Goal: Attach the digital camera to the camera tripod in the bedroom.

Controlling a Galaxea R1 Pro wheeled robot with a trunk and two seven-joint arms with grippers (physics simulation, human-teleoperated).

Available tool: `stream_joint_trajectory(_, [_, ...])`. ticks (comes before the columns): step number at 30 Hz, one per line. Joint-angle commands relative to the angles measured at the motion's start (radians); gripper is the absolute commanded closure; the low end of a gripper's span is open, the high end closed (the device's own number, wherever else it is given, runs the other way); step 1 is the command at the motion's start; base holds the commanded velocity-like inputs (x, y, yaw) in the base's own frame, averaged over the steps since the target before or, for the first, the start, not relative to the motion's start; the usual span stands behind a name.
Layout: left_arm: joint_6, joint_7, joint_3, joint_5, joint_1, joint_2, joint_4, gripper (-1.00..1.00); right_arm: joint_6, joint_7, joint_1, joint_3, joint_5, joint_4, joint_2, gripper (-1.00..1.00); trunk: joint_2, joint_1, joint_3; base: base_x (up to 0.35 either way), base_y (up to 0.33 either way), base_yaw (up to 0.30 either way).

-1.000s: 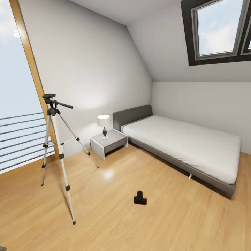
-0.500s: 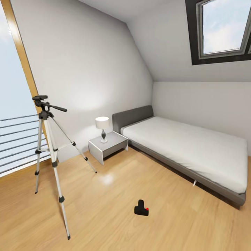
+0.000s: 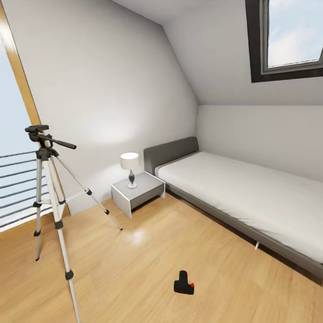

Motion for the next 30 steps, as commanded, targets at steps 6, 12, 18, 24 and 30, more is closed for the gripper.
stream_joint_trajectory(6, [-0.002, 0.001, 0.001, 0.001, 0.000, 0.000, -0.001, -1.00, -0.023, -0.003, 0.000, -0.001, -0.003, 0.000, 0.000, -1.00, 0.000, 0.001, -0.001, 0.317, 0.000, -0.136])
stream_joint_trajectory(12, [-0.002, 0.001, 0.001, 0.001, 0.000, 0.000, -0.001, -1.00, -0.026, -0.004, 0.000, -0.006, -0.006, 0.000, 0.000, -1.00, 0.000, 0.001, -0.001, 0.319, 0.000, -0.231])
stream_joint_trajectory(18, [-0.002, 0.001, 0.001, 0.001, 0.000, 0.000, -0.001, -1.00, -0.026, -0.004, 0.000, -0.008, -0.009, 0.000, -0.001, -1.00, 0.000, 0.001, -0.001, 0.320, 0.000, -0.243])
stream_joint_trajectory(24, [-0.002, 0.001, 0.001, 0.001, 0.000, 0.000, -0.001, -1.00, -0.026, -0.004, 0.000, -0.009, -0.011, 0.000, -0.001, -1.00, 0.000, 0.001, -0.001, 0.321, 0.001, -0.246])
stream_joint_trajectory(30, [-0.002, 0.001, 0.001, 0.006, 0.000, 0.000, -0.001, -1.00, -0.026, -0.004, 0.000, -0.009, -0.011, 0.000, -0.002, -1.00, 0.000, 0.001, -0.001, 0.319, 0.089, -0.248])
